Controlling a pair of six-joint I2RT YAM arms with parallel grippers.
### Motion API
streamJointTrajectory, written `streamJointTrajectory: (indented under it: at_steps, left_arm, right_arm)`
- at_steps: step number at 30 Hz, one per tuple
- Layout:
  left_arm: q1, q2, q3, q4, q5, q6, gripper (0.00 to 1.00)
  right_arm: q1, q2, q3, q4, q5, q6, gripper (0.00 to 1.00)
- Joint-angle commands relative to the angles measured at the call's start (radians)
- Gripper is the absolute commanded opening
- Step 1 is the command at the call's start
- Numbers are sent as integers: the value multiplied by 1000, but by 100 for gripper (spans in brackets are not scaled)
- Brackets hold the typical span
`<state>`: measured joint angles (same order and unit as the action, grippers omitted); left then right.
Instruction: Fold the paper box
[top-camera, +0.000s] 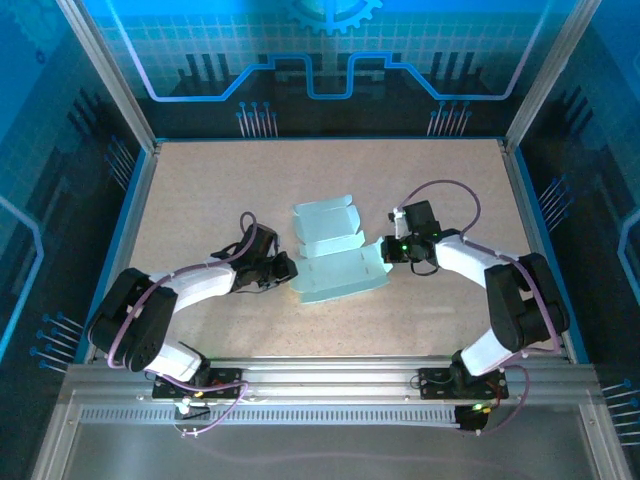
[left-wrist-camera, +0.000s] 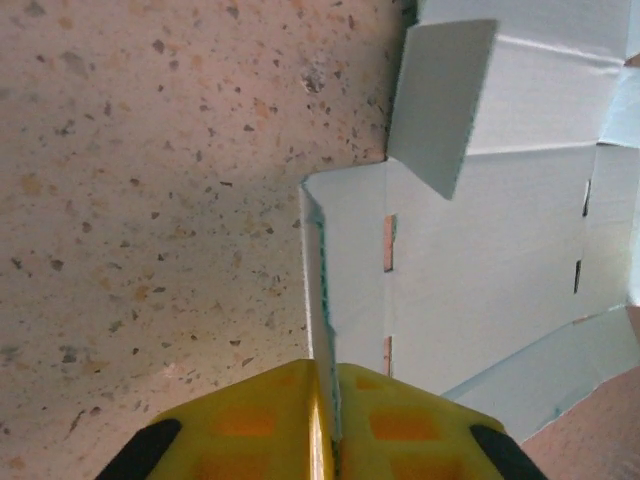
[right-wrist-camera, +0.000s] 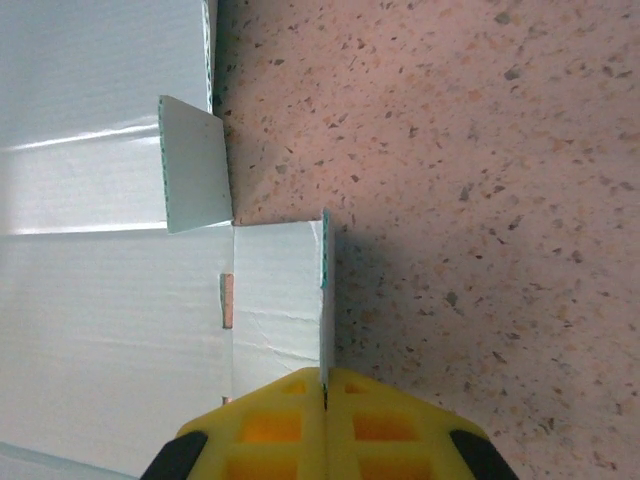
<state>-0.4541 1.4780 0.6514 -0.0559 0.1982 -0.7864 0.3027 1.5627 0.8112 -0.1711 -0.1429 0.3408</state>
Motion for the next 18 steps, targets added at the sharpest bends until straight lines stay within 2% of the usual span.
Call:
streamJointTrajectory:
  at_steps: [1,10,18]
  left_arm:
    - [-22,-21,28,-33,9,8,10]
    - [-71,-25,99,-77,-10,40,8]
    - [-107,42,189,-142,-35,81,7]
  right_arm:
    - [23,-29,-18,-8,8,13,2]
    - [61,-56,-17,-34,59,21,2]
    - [78,-64,-18,-35,69,28,2]
